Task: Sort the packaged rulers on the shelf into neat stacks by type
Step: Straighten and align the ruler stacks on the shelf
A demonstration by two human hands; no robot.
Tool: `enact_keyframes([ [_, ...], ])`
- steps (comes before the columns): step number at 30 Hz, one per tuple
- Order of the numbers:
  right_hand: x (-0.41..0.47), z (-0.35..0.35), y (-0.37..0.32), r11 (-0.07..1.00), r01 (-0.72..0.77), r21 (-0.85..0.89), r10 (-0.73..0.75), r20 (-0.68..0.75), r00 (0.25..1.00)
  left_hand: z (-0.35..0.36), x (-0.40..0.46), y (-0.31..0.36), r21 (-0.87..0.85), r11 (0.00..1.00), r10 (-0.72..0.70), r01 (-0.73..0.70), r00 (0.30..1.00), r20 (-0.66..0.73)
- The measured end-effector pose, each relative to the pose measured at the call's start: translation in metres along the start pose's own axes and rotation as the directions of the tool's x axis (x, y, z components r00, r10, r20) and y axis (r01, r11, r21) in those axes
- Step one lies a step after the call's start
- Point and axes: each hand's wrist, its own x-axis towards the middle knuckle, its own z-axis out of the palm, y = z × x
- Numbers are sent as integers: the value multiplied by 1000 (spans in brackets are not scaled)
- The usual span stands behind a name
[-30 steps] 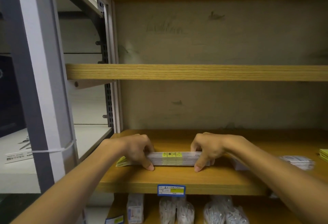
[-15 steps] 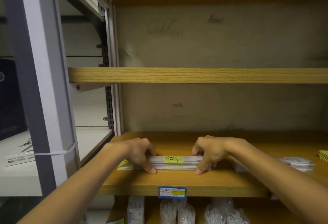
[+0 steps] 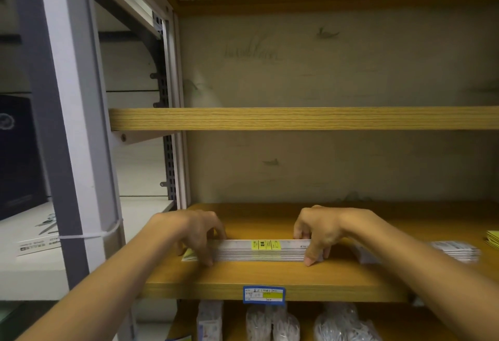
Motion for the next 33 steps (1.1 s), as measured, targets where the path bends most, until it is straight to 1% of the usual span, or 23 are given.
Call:
enact_keyframes([
  [3, 1, 0, 2, 1000, 10, 14, -10, -5, 1000, 1, 0, -3, 36, 999, 26, -24, 999, -42],
  [7, 0, 1, 3, 1000, 23, 18, -22, -37, 999, 1, 0, -1, 61, 998, 28, -24, 998, -58],
  [13, -4, 1, -1, 1000, -5, -20, 4, -25, 1000, 0, 0, 4, -1, 1000, 12, -12, 1000, -15],
  [17, -5, 2, -5, 998, -12, -61, 8, -72, 997, 0, 2, 14, 35, 997, 75, -74, 996, -39],
  [20, -6, 3, -9, 997, 17, -70, -22, -72, 997, 1, 4, 16, 51, 995, 87, -83, 994, -72],
  [26, -7, 2, -9, 998, 34, -53, -37, -71, 997, 1, 5, 13, 51, 993, 106, -102, 991, -77],
  [30, -7, 2, -9, 998, 26, -51, -29, -57, 998, 3, 5, 11, 32, 996, 81, -79, 995, -60],
  [33, -9, 1, -10, 999, -10, -40, 9, -24, 1000, 1, 2, 3, 7, 1000, 9, -9, 1000, -11],
])
